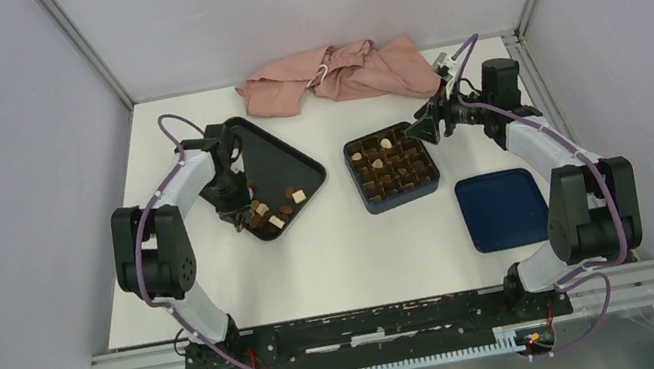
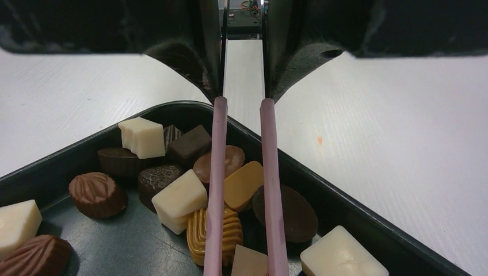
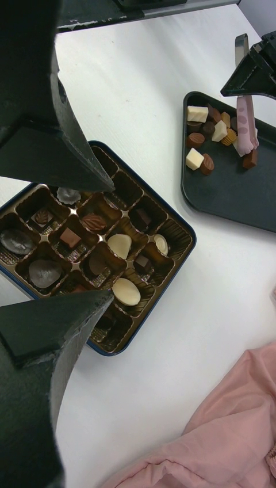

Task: Pack the chocolate
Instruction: Pick up the fake chocolate from the plate, then place the fake chocolate in the packing box.

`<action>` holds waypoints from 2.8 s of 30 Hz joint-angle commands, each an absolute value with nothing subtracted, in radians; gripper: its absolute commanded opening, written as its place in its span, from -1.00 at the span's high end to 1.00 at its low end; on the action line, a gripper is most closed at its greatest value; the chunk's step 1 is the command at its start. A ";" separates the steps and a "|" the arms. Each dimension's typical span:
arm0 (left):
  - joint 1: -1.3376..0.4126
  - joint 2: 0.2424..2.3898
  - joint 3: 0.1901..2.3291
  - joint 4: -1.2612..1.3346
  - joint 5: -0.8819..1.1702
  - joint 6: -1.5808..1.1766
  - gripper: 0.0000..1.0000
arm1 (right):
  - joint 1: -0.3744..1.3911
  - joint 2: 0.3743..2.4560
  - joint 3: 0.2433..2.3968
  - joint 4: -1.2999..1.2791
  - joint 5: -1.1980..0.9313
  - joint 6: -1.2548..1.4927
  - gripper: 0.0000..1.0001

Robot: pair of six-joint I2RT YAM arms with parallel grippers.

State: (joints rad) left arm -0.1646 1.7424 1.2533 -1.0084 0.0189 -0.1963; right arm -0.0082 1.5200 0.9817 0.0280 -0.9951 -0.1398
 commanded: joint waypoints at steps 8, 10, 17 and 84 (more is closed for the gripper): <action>-0.161 1.767 1.284 -1.012 0.018 -0.157 0.31 | -0.005 1.525 1.022 0.038 -1.027 -0.160 -0.37; -0.162 1.768 1.285 -1.015 0.010 -0.159 0.38 | -0.005 1.527 1.022 0.038 -1.029 -0.160 -0.37; -0.161 1.756 1.306 -1.009 0.003 -0.170 0.73 | -0.005 1.528 1.023 0.035 -1.029 -0.161 -0.37; -0.414 1.269 0.967 -0.500 0.322 -0.388 0.96 | 0.119 1.810 1.107 0.042 -0.341 0.019 0.12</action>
